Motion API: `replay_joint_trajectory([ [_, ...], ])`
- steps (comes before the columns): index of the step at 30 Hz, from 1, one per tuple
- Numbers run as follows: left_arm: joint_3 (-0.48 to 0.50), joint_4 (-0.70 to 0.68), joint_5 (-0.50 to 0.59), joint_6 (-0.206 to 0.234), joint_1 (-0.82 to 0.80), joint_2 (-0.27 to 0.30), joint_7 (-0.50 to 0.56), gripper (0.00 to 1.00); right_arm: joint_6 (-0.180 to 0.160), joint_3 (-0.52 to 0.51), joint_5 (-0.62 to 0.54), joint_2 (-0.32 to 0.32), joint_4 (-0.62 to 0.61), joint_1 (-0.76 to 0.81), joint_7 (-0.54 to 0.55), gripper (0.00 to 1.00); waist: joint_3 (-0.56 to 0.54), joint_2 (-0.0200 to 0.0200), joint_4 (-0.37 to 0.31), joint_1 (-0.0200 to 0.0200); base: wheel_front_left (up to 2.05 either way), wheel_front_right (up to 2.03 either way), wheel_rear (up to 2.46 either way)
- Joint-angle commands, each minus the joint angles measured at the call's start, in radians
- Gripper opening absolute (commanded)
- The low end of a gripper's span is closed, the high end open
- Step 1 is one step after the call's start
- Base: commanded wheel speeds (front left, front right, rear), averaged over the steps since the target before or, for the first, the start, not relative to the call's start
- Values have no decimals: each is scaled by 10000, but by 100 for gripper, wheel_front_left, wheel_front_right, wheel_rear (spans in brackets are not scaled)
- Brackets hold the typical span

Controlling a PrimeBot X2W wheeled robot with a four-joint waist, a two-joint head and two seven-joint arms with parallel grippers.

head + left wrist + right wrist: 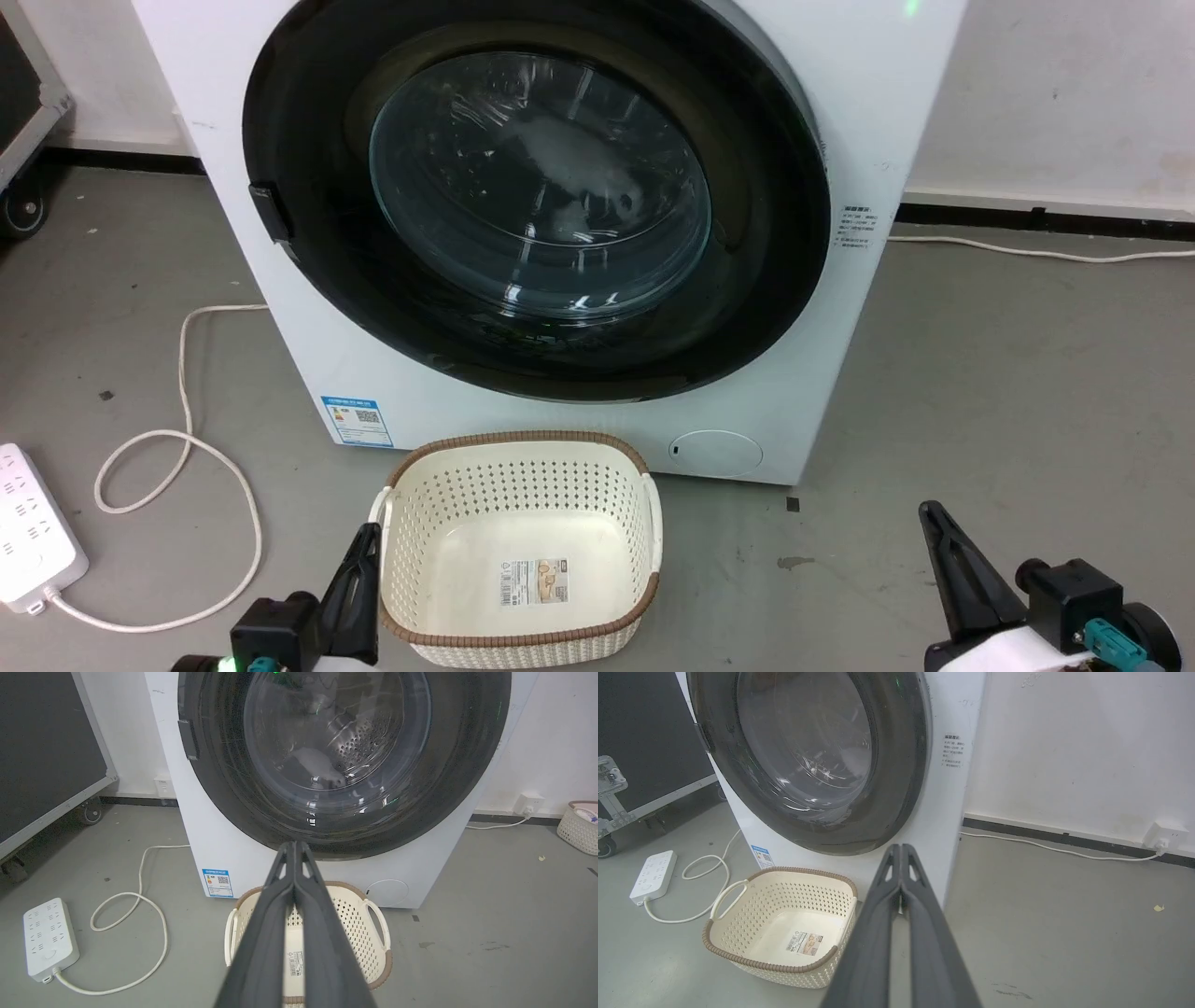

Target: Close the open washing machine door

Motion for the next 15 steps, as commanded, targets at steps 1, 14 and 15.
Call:
replay_joint_trajectory([
  [1, 19, -58, 93, 67, -152, -47, 53, 0, -2, 16, -36, 16, -93, -92, 67, 0, 2, 0, -2, 0, 0, 0, 0],
  [14, 96, -200, 286, 134, -244, -122, 319, 0, -3, 45, -84, 21, -269, -135, 307, 0, 28, 0, -35, 0, 0, 0, 0],
  [15, 102, -211, 301, 139, -251, -128, 340, 0, -3, 47, -88, 22, -282, -139, 325, 0, 30, 0, -37, 0, 0, 0, 0],
])
